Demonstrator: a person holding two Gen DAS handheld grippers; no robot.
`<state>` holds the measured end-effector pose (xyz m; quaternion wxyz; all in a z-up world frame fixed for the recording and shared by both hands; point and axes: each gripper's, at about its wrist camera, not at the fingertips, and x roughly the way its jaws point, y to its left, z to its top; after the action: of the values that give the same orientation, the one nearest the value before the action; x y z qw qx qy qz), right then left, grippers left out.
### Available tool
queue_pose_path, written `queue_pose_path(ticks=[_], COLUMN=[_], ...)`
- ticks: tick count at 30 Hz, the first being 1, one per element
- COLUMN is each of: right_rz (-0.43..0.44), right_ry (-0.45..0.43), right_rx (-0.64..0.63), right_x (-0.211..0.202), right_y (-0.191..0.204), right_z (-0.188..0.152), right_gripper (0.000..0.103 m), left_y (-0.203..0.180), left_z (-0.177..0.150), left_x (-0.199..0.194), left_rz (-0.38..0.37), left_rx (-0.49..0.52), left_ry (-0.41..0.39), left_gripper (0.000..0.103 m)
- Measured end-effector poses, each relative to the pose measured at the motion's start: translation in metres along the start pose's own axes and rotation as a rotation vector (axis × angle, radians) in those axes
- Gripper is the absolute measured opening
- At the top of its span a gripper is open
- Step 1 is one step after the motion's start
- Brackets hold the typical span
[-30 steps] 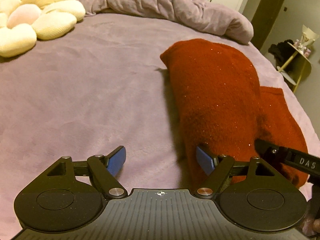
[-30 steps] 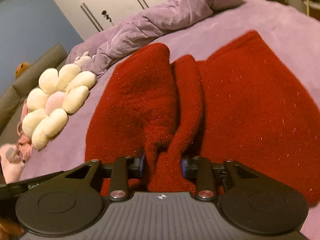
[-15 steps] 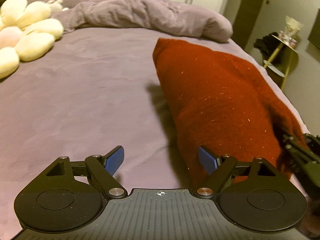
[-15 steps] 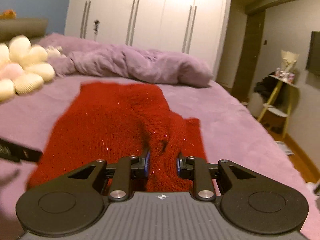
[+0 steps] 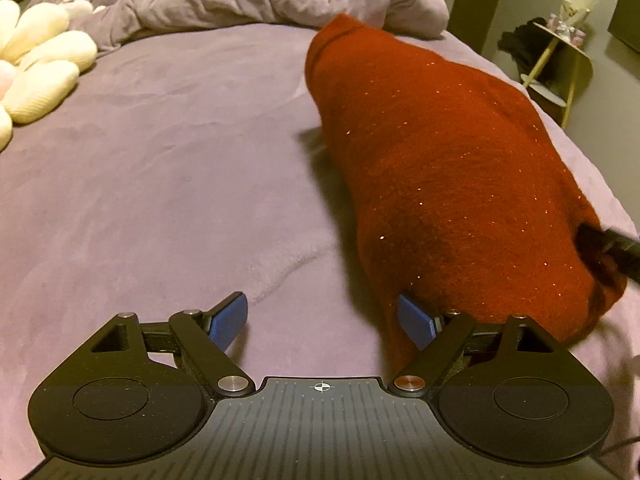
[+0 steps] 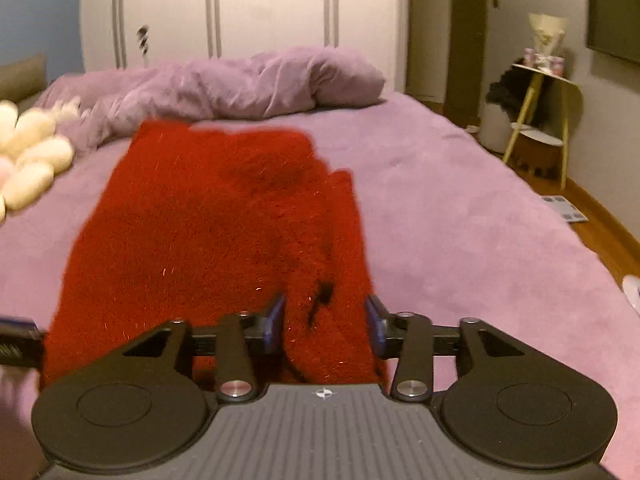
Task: Fold small clothes
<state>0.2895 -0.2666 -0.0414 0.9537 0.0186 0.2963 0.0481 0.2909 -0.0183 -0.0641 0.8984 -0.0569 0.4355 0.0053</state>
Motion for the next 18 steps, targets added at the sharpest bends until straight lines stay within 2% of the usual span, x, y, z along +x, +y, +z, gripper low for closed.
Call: queue_pose_path(ticks=[2, 4, 6, 7, 10, 13, 18], right_rz=[0.017, 0.047, -0.006, -0.015, 0.035, 0.055, 0.127], right_ry=[-0.042, -0.044, -0.028, -0.016, 0.047, 0.083, 0.097], right_rx=[0.006, -0.036, -0.072, -0.058, 0.058, 0.088, 0.157], right_x=[-0.011, -0.012, -0.006, -0.003, 0.004, 0.003, 0.002], right_y=[0.005, 0.018, 0.024, 0.022, 0.006, -0.006, -0.022], right_z=[0.006, 0.01, 0.009, 0.007, -0.002, -0.016, -0.02], right_gripper=[0.043, 0.043, 0.045, 0.045, 0.051, 0.054, 0.054], left_y=[-0.005, -0.006, -0.005, -0.005, -0.005, -0.007, -0.009], left_z=[0.0, 0.0, 0.0, -0.001, -0.003, -0.008, -0.018], left_x=[-0.001, -0.002, -0.004, -0.005, -0.011, -0.015, -0.027], left_rz=[0.008, 0.02, 0.022, 0.02, 0.017, 0.014, 0.026], left_rx=[0.01, 0.018, 0.022, 0.025, 0.038, 0.024, 0.005], left_ry=[-0.003, -0.007, -0.003, -0.001, -0.002, -0.007, -0.03], left_gripper=[0.087, 0.087, 0.087, 0.087, 0.087, 0.087, 0.087])
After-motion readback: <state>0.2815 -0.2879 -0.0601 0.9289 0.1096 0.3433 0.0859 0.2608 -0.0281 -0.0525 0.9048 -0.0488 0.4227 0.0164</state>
